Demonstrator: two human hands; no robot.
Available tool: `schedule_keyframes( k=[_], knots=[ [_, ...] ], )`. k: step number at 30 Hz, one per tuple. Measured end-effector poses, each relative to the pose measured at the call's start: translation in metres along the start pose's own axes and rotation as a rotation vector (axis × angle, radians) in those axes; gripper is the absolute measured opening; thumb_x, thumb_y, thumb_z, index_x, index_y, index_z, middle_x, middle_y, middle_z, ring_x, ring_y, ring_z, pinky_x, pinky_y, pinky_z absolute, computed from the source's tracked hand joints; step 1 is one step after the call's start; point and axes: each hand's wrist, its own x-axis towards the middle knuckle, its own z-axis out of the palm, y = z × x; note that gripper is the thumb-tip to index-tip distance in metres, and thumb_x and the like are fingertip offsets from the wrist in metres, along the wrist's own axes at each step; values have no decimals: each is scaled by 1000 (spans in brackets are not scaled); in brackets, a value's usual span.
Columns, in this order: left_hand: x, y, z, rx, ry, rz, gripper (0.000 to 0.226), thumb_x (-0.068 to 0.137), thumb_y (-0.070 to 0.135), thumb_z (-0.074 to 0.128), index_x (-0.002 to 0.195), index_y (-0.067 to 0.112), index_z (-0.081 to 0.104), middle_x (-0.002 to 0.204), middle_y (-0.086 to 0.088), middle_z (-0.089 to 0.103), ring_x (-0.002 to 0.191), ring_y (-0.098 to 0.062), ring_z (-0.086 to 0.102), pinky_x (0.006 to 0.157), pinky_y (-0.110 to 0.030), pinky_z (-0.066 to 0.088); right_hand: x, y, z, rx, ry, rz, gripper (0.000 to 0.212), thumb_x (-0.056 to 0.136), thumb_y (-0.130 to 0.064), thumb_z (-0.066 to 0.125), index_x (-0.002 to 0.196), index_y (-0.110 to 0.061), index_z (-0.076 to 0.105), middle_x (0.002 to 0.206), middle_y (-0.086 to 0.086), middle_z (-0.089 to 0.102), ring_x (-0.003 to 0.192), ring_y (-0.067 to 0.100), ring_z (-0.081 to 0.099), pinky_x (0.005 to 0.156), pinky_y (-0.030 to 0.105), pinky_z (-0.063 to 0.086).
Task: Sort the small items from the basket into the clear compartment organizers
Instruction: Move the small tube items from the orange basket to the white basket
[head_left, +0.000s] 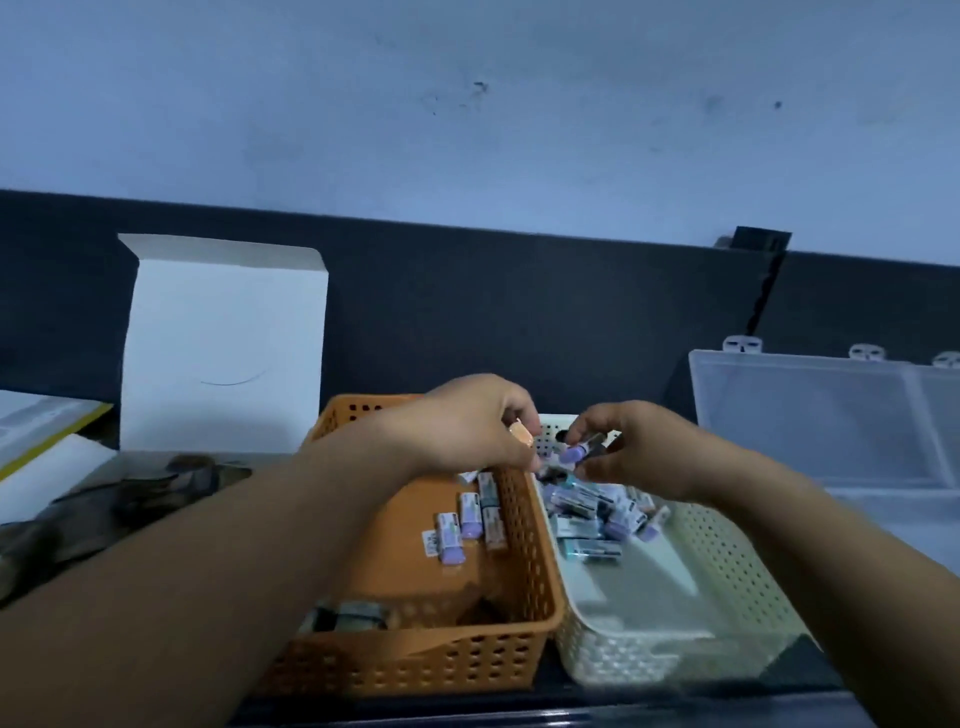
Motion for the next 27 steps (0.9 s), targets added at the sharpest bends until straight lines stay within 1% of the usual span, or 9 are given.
schedule_keyframes(
  k=[4, 6, 8, 10, 13, 15, 20, 24, 27],
  knots=[
    [20, 15, 34, 19, -87, 12, 33, 76, 33, 78, 107, 31, 67, 92, 11, 62, 87, -11, 59, 74, -29, 49, -10, 30, -7, -93, -15, 54, 27, 81, -26, 74, 104, -35, 66, 97, -14, 67, 87, 5, 64, 74, 21, 51],
    [24, 15, 40, 65, -131, -18, 45, 77, 36, 77, 119, 34, 63, 113, 8, 62, 101, -12, 57, 87, -31, 47, -11, 39, -9, -132, -29, 65, 40, 82, -29, 72, 120, -36, 61, 117, -10, 64, 101, 10, 61, 83, 25, 49],
    [22, 11, 35, 87, -117, -71, 55, 77, 37, 77, 128, 35, 56, 136, 6, 51, 120, -16, 49, 100, -35, 42, -10, 42, -10, -142, -18, 39, 44, 87, -31, 69, 129, -33, 55, 129, -9, 57, 110, 12, 57, 88, 24, 44],
    [14, 4, 21, 101, -51, -123, 58, 80, 35, 74, 134, 30, 52, 141, 5, 46, 124, -15, 47, 99, -31, 41, -5, 38, -10, -121, 11, -10, 41, 90, -30, 65, 129, -31, 54, 127, -8, 57, 106, 12, 58, 85, 25, 45],
    [-5, -18, -2, 208, 78, -223, 53, 84, 37, 69, 133, 29, 51, 129, 5, 53, 105, -11, 52, 82, -26, 44, 10, 23, -3, -85, 10, -92, 35, 90, -30, 65, 124, -31, 57, 125, -9, 59, 104, 12, 60, 89, 32, 51],
    [-22, -39, -15, 300, 124, -327, 49, 84, 39, 67, 131, 30, 52, 126, 5, 53, 104, -12, 51, 86, -28, 45, 23, 7, 7, -83, -13, -151, 34, 89, -30, 66, 121, -32, 59, 123, -8, 60, 109, 13, 59, 93, 36, 51],
    [-67, -86, -35, 496, 146, -550, 38, 90, 45, 54, 124, 27, 56, 125, -1, 57, 111, -21, 55, 95, -41, 45, 53, -53, 43, -111, -130, -288, 35, 91, -28, 64, 125, -27, 57, 121, -7, 58, 109, 15, 56, 90, 30, 47],
    [-83, -112, -32, 490, 138, -563, 45, 93, 48, 47, 134, 29, 46, 136, -1, 51, 120, -24, 51, 97, -41, 44, 80, -95, 76, -256, -253, -311, 34, 94, -32, 58, 128, -29, 54, 130, 0, 55, 104, 20, 55, 79, 31, 46],
    [-84, -121, -29, 533, 138, -523, 41, 96, 45, 42, 134, 28, 43, 132, -1, 53, 116, -23, 53, 93, -41, 43, 103, -117, 101, -356, -313, -277, 40, 94, -32, 57, 132, -27, 51, 126, 3, 57, 100, 21, 54, 76, 32, 45]
  ],
)
